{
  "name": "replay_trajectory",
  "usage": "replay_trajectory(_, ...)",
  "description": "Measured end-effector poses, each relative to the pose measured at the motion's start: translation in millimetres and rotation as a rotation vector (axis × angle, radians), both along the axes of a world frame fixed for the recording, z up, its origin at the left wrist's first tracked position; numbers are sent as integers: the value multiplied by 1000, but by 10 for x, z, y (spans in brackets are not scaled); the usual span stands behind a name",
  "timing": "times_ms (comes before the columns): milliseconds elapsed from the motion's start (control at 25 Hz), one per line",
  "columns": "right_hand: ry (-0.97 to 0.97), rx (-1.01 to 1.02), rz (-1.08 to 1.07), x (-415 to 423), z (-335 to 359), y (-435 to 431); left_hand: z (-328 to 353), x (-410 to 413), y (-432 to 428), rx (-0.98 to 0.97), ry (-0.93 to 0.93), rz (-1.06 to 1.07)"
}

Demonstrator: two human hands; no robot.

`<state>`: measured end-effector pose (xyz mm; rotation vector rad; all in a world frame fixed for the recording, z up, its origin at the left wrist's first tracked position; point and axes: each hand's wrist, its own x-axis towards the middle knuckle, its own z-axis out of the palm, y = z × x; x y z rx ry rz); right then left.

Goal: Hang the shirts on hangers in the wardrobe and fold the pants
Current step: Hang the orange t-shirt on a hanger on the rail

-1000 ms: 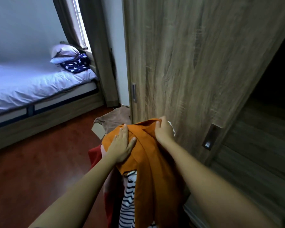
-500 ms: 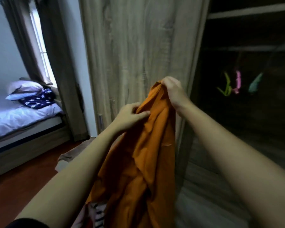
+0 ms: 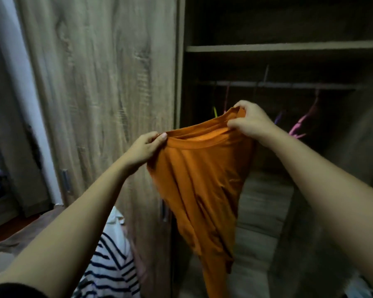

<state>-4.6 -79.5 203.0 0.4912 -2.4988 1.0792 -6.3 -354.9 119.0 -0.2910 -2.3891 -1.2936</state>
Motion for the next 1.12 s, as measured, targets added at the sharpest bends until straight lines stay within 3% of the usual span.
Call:
replay_trajectory(160, 24, -100, -115, 40, -26, 379, 211, -133, 326, 39, 44, 80)
replay_trajectory(400, 74, -148, -91, 103, -45, 740, 394, -122, 668, -10, 73, 134)
replay_trajectory(560, 119, 424, -237, 85, -129, 975, 504, -71, 860, -85, 179, 183)
replay_trajectory(720, -147, 703, -351, 93, -328, 970, 325, -22, 1009, -95, 304, 202)
replay_trajectory(800, -253, 588, -282, 91, -407, 954, 247, -42, 1001, -141, 239, 137)
replay_trajectory(880, -290, 274, -214, 99, -431, 926, 233, -66, 937, -83, 159, 64)
replay_trajectory(960, -299, 45, -180, 91, -415, 862, 243, -96, 863, -145, 90, -4)
replay_trajectory(1040, -302, -14, -182, 60, -425, 790, 246, -128, 840, -298, 40, -72)
replay_trajectory(1120, -226, 100, -231, 62, -495, 745, 205, -164, 854, -312, 134, -85)
